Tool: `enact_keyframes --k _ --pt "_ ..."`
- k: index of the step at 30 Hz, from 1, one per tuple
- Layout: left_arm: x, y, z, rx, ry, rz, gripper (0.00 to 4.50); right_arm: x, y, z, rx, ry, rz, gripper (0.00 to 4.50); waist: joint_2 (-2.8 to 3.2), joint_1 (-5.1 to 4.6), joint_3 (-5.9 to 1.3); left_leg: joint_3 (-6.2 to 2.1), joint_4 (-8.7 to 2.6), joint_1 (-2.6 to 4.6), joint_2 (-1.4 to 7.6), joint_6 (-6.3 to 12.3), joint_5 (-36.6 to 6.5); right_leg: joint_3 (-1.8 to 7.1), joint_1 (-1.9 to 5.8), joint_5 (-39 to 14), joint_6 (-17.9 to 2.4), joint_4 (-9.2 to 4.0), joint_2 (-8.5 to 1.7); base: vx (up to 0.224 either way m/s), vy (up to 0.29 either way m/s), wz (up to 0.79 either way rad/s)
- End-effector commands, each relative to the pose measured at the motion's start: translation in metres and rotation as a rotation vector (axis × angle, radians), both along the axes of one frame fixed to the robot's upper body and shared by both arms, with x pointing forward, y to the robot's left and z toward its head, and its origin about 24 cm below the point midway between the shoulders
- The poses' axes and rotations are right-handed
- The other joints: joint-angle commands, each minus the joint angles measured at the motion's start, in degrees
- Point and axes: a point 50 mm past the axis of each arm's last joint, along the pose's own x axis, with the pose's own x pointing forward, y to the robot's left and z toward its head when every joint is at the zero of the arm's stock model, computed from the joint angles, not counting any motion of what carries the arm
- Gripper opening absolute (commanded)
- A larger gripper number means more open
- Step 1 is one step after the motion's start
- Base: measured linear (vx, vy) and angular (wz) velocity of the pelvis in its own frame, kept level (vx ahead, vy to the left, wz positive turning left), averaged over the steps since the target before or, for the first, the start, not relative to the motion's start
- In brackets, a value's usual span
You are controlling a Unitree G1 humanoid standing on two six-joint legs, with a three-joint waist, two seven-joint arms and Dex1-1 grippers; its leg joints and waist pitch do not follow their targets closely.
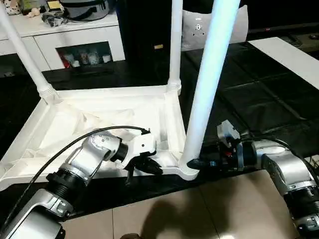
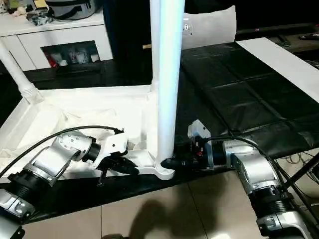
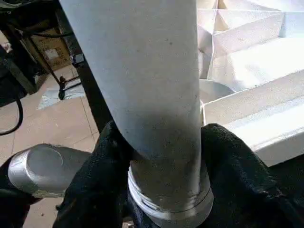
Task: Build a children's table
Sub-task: Rotate leg to tighten
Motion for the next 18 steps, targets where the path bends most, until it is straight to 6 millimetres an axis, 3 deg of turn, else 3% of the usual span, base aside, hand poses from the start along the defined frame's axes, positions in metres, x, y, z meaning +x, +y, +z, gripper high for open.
enact_keyframes --k 1,4,7,10,12,18 --pt "-0.009 -0.004 -0.010 0.040 0.059 -0.063 0.00 -0.004 0.008 0.003 0.048 0.018 0.050 2.01 -1.25 -0.16 -3.71 -0.11 -3.11 0.32 1.99 4.18 -11.0 2.55 2.88 -17.0 -10.3 -3.53 -3.23 0.000 0.000 0.00" --pt "-0.009 -0.004 -0.011 0.028 0.069 -0.023 0.00 -0.005 0.012 0.002 0.075 0.015 0.022 2.00 -1.18 -0.05 -3.75 -0.08 -3.09 0.34 2.06 4.19 -10.7 2.58 2.83 -16.9 -10.2 -3.48 -3.29 0.000 0.000 0.00" --pt "-0.005 -0.009 -0.012 -0.004 0.074 0.095 0.00 0.006 0.020 -0.004 0.048 -0.020 -0.158 1.99 -0.93 -0.30 -3.51 -0.17 -3.33 0.23 2.02 3.19 -12.0 2.54 2.82 -19.2 -9.8 -3.63 -3.37 0.000 0.000 0.00" --pt "-0.001 -0.015 -0.012 -0.029 0.065 0.188 0.00 0.017 0.026 -0.010 0.015 -0.036 -0.326 1.99 -0.89 -1.18 -3.06 -0.29 -3.64 0.63 1.51 1.09 -15.9 2.31 2.55 -27.1 -7.4 -4.62 -3.37 0.000 0.000 0.00" --pt "0.003 -0.022 -0.011 -0.053 0.064 0.258 0.00 0.023 0.031 -0.015 -0.009 -0.031 -0.437 1.97 -0.87 -2.19 -2.86 -0.60 -3.83 0.60 1.29 0.38 -17.9 2.01 2.61 -30.6 -5.5 -5.06 -3.29 0.000 0.000 0.00" --pt "0.019 -0.046 -0.007 -0.110 0.008 0.509 0.00 0.041 0.043 -0.027 -0.094 0.010 -0.794 1.96 -0.57 -5.30 -2.75 -0.94 -3.90 0.41 0.81 -0.12 -21.3 1.26 2.54 -32.2 -4.1 -5.95 -2.99 0.000 0.000 0.00"
